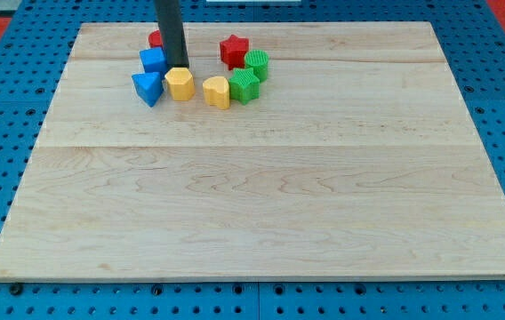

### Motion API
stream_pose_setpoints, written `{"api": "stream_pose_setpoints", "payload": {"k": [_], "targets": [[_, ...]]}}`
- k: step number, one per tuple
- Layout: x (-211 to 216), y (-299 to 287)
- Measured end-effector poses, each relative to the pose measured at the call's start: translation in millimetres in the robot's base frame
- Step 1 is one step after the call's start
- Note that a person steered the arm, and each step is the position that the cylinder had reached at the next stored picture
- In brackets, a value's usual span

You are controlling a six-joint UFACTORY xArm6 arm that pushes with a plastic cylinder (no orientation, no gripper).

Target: Push the red star slightly towards the left

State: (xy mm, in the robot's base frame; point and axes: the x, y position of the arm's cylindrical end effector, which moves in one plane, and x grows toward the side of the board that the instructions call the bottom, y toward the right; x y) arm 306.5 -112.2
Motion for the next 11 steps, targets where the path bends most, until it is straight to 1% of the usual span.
{"api": "stream_pose_setpoints", "payload": {"k": [1, 3, 4, 5, 6, 7, 8, 10, 11], "targets": [[6.6, -2.4], [-20.7, 15.5], [-51.3, 2.0], [-85.1, 23.2], [-93.9, 80.3], [-60.9, 128.4], [-54.5, 128.8], [-60.1, 85.1], [-74.1, 90.8]]}}
